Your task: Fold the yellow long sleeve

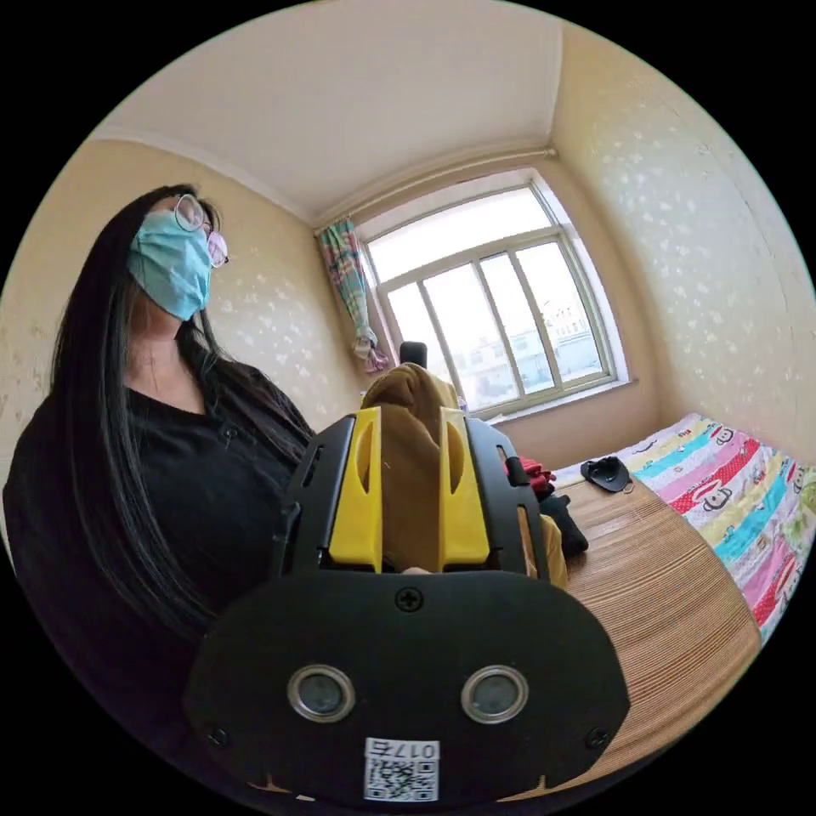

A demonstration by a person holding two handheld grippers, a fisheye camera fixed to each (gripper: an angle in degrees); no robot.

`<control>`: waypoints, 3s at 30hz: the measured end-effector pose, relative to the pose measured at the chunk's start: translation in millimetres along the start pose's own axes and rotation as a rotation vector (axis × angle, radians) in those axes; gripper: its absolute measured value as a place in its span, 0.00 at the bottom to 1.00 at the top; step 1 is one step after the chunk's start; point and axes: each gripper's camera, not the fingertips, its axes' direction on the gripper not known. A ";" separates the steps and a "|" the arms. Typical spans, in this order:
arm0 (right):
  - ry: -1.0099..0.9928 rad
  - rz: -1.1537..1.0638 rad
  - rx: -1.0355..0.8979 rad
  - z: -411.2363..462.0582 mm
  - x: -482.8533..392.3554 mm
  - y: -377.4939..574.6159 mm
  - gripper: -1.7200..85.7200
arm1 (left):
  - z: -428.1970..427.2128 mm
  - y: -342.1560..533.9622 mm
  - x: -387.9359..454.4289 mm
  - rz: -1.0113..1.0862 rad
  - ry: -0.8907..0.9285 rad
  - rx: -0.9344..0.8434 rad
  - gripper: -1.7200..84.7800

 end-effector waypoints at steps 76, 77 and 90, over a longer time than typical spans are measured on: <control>0.496 -0.198 0.527 -129.8 -74.6 -140.2 0.06 | -89.1 28.4 103.8 -0.520 -0.407 0.297 0.05; 0.485 -0.218 0.529 -129.9 -81.6 -142.7 0.06 | -88.4 32.2 105.1 -0.509 -0.396 0.303 0.05; 1.124 -0.334 0.212 -140.1 -204.7 -237.0 0.04 | -188.6 -97.8 187.7 -0.120 -0.575 0.644 0.04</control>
